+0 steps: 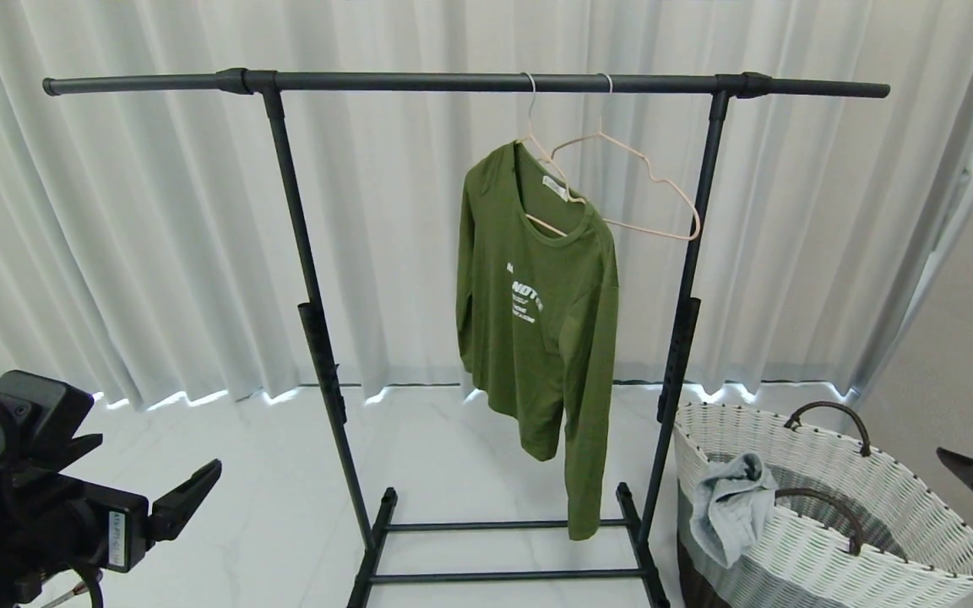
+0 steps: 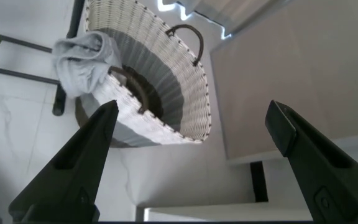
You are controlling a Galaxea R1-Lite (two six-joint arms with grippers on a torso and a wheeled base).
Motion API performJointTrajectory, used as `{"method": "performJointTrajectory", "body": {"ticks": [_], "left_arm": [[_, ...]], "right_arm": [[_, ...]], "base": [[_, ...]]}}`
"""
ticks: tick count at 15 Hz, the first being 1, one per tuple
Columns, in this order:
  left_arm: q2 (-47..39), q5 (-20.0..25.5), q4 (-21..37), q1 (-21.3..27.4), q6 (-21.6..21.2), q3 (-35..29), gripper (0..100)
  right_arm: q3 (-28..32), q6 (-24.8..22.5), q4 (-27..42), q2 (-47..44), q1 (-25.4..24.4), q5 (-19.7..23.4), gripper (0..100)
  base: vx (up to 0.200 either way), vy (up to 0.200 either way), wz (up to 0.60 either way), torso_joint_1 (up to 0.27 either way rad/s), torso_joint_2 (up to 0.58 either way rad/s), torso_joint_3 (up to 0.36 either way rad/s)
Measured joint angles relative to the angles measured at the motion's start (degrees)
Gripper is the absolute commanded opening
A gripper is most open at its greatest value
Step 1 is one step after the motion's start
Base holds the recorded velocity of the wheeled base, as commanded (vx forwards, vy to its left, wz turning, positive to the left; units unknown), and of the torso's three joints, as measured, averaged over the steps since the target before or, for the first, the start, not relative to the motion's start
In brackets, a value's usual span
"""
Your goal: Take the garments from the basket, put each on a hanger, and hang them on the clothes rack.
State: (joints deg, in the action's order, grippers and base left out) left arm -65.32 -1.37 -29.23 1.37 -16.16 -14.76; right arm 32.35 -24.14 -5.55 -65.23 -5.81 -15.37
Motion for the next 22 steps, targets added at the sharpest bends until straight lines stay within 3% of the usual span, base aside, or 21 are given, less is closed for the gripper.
{"method": "performJointTrajectory", "body": {"ticks": [8, 16, 19, 22], "left_arm": [[-1.77, 0.00, 0.00, 0.76, 0.21, -0.45, 100], [-2.93, 0.00, 0.00, 4.74, 0.35, -1.16, 100], [-3.36, -0.02, 0.00, 6.38, 0.40, -1.55, 100], [-3.93, -0.02, -0.02, 8.14, 0.44, -2.12, 100]], "right_arm": [[-1.51, -0.06, -0.04, -0.45, 2.16, 0.05, 100], [-5.90, 0.11, -1.15, -4.19, 5.81, 0.29, 100], [-7.39, -0.02, -7.45, -9.46, 6.23, 4.97, 100], [-7.55, -3.28, -15.31, -19.08, 7.39, 9.22, 100]], "base": [[0.200, 0.000, 0.00, 0.004, 0.00, 0.004], [0.000, 0.000, 0.00, -0.175, 0.25, 0.085], [0.000, 0.000, 0.00, -0.022, 0.19, 0.033], [0.000, 0.000, 0.00, -0.002, 0.02, 0.015]]}}
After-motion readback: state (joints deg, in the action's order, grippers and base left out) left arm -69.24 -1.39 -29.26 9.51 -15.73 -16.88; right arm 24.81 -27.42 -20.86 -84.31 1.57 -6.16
